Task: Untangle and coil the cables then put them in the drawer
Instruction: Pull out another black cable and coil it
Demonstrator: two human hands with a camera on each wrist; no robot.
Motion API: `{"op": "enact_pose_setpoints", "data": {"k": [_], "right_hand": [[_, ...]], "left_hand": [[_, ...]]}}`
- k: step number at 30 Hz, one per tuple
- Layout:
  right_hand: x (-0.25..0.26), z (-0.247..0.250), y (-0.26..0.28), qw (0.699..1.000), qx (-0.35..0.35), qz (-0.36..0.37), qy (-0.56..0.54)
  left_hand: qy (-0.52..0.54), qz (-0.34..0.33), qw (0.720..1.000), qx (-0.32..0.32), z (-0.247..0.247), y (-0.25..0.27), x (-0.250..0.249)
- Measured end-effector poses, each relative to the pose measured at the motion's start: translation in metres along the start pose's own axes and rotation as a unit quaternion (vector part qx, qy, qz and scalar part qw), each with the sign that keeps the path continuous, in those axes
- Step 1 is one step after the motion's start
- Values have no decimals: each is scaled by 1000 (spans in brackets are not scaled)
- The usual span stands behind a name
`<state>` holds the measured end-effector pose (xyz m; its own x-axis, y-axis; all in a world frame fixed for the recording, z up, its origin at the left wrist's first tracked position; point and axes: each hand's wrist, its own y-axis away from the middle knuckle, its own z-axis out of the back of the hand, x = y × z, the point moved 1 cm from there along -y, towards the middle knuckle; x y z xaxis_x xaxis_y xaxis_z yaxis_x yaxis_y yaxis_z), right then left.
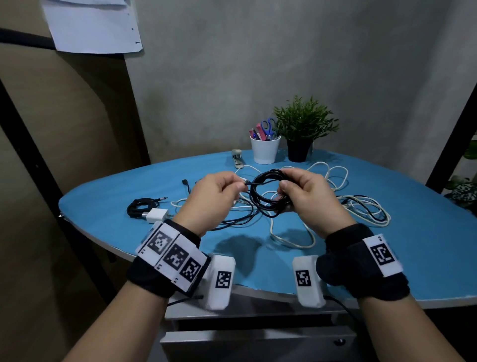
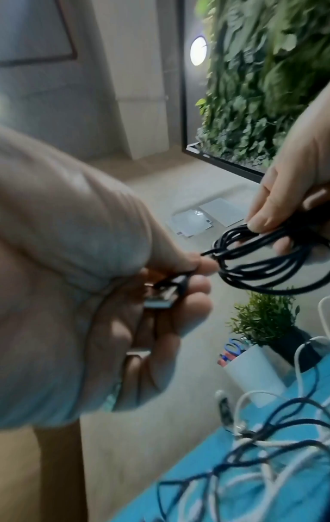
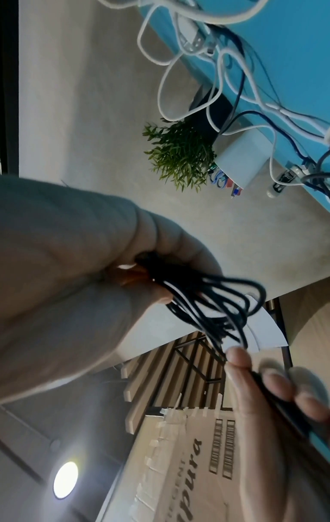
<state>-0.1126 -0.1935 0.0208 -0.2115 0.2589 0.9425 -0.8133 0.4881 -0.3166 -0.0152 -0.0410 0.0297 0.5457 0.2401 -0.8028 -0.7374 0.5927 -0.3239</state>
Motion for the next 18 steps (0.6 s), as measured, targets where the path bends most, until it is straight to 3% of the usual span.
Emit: {"op": "enact_pose_setpoints", "data": {"k": [1, 3, 5, 6, 9, 12, 15, 18], "right_hand": [[1, 0, 0, 1000, 2, -3, 0], [4, 0, 1, 1000, 0, -13, -29], [7, 0, 4, 997, -3, -19, -75], [8, -1, 6, 995, -2, -20, -95], [11, -8, 10, 991, 21, -17, -134], [14, -11, 12, 992, 24, -10, -125], [15, -11, 10, 995, -7, -3, -99], [16, -10, 8, 994, -26, 6, -103]], "left_hand": [[-83, -42, 995, -26, 2, -1, 0], [-232, -150, 959, -71, 6, -1, -2], [-286, -227, 926, -94, 6, -3, -3], [-283, -230, 926, -94, 5, -4, -3], [-201, -183, 959, -82, 0, -8, -2], [-3, -91, 995, -39, -9, -6, -6], [150, -25, 988, 32, -15, -1, -6], [227, -11, 969, 92, -15, 3, -5]]}}
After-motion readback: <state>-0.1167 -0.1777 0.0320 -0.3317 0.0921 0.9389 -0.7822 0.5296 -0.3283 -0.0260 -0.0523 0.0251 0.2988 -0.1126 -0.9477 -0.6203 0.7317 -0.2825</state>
